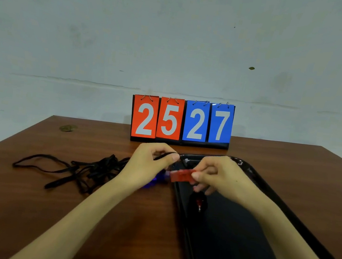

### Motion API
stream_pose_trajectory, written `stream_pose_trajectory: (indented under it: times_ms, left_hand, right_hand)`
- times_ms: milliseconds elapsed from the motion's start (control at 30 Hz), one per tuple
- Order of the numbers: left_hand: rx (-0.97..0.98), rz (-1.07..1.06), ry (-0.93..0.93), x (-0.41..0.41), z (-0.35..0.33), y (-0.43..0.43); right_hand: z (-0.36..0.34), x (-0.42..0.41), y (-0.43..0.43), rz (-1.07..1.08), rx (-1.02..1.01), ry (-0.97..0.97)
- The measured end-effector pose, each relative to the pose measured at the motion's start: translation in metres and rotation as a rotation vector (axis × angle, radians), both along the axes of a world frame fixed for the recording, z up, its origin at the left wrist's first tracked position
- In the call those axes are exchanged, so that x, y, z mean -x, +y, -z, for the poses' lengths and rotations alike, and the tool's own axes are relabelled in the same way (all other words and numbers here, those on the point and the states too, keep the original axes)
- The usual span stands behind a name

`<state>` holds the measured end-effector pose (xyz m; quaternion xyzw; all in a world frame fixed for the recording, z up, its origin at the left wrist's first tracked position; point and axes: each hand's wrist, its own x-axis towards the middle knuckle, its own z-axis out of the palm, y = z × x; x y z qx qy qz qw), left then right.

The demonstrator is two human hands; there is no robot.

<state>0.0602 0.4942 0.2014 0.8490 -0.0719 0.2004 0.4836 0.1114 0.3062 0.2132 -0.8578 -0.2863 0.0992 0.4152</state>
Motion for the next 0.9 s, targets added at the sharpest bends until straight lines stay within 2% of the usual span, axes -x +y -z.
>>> stream_pose_trajectory:
  times_ms: [133,233,400,567,733,800,900]
  left_hand:
    - [0.090,-0.005,0.031,0.000,0.004,0.003]
    - [0.227,0.010,0.060,0.001,0.003,0.002]
    - [0.296,0.100,0.104,0.003,0.008,-0.006]
    - [0.267,0.192,0.164,0.003,0.012,-0.015]
    - [0.030,0.185,0.095,0.007,0.015,-0.024]
    - [-0.045,0.191,0.074,0.010,0.016,-0.025]
    - [-0.079,0.162,0.018,0.013,0.013,-0.024]
  right_hand:
    - [0.001,0.008,0.007,-0.204,-0.121,0.142]
    - [0.001,0.014,0.010,-0.223,-0.246,0.212]
    - [0.005,0.015,0.012,-0.138,-0.511,0.265]
    - [0.011,0.009,0.014,0.064,-0.575,0.100]
    - [0.017,0.008,0.015,0.233,-0.535,-0.039]
    - [0.017,0.008,0.013,0.294,-0.477,-0.151]
    - [0.016,0.007,0.008,0.297,-0.246,-0.363]
